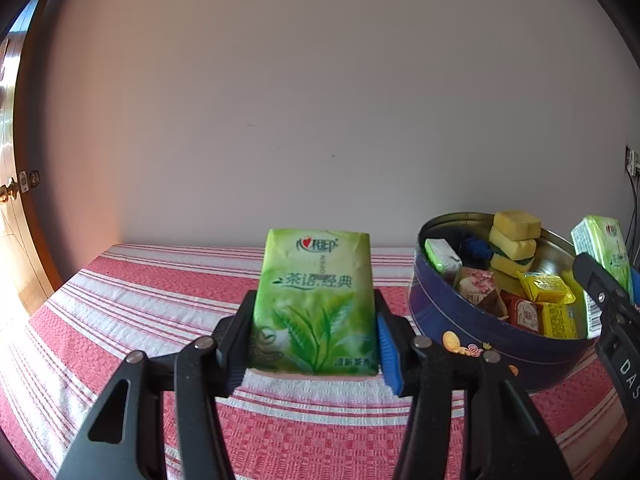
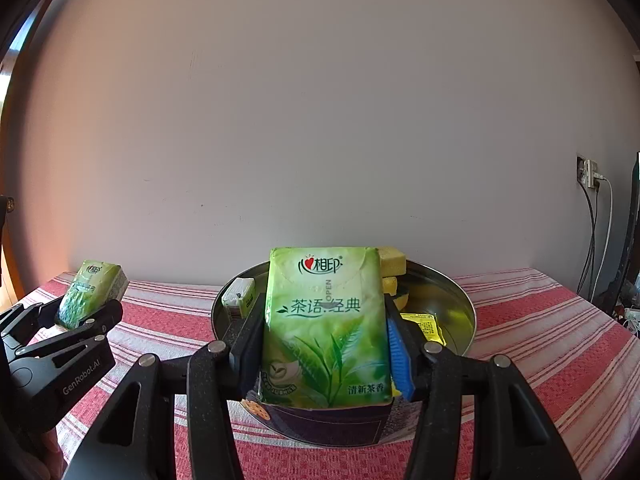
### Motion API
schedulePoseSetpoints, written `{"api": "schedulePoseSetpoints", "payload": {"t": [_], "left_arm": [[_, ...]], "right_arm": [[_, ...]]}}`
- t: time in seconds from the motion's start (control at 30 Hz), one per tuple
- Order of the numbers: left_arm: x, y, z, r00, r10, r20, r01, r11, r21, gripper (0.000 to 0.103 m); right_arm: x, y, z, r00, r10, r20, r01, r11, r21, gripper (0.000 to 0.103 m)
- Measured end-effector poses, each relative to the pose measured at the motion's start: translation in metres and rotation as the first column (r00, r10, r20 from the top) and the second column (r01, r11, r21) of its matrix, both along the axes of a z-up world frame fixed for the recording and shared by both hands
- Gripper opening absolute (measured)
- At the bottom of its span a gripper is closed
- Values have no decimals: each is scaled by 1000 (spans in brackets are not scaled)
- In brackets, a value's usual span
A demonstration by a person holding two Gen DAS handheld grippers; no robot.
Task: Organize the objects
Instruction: 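Carry both green tissue packs over the tin and open both grippers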
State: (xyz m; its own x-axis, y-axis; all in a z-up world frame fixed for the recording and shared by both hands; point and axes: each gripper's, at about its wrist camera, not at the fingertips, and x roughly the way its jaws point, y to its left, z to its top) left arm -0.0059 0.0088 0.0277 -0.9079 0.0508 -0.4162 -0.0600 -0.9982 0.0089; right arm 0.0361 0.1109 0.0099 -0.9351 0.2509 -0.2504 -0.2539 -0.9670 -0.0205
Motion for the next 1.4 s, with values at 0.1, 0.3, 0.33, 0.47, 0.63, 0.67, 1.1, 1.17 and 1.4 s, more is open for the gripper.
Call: {"api": "schedulePoseSetpoints", "payload": {"t": [0.1, 0.3, 0.33, 0.47, 0.63, 0.67, 1.1, 1.17, 1.4], "left_arm": [[-1, 0, -1, 1000, -15, 16, 14, 1000, 18, 53], [6, 6, 0, 999, -50, -5, 50, 999, 8, 53], [7, 7, 0, 999, -54, -8, 54, 999, 6, 53], [6, 7, 1, 999, -51, -8, 51, 999, 13, 53], [1, 14, 0, 999, -36, 16, 36, 999, 6, 53], [0, 16, 0, 999, -35, 22, 35, 999, 5, 53], [-23, 104, 30, 990, -138, -7, 139, 990, 27, 53], [-34, 118, 29, 990, -143, 1, 143, 989, 22, 53], [-72, 146, 15, 985, -144, 98, 143, 990, 23, 53]], "right_arm": [[0, 8, 6, 1000, 5, 4, -5, 1000, 22, 55], [0, 5, 6, 999, 31, -24, -29, 996, 80, 55], [1, 3, 7, 999, 37, -28, -34, 996, 82, 55], [2, 7, 10, 998, 47, -36, -44, 996, 73, 55], [3, 24, 16, 997, 52, -50, -51, 998, 24, 55], [2, 30, 17, 998, 47, -48, -46, 999, 10, 55], [-17, 93, 23, 998, -36, -52, 36, 999, -13, 55], [-23, 102, 23, 997, -52, -51, 51, 999, -9, 55], [-47, 127, 7, 997, -53, 50, 56, 997, -51, 55]]}}
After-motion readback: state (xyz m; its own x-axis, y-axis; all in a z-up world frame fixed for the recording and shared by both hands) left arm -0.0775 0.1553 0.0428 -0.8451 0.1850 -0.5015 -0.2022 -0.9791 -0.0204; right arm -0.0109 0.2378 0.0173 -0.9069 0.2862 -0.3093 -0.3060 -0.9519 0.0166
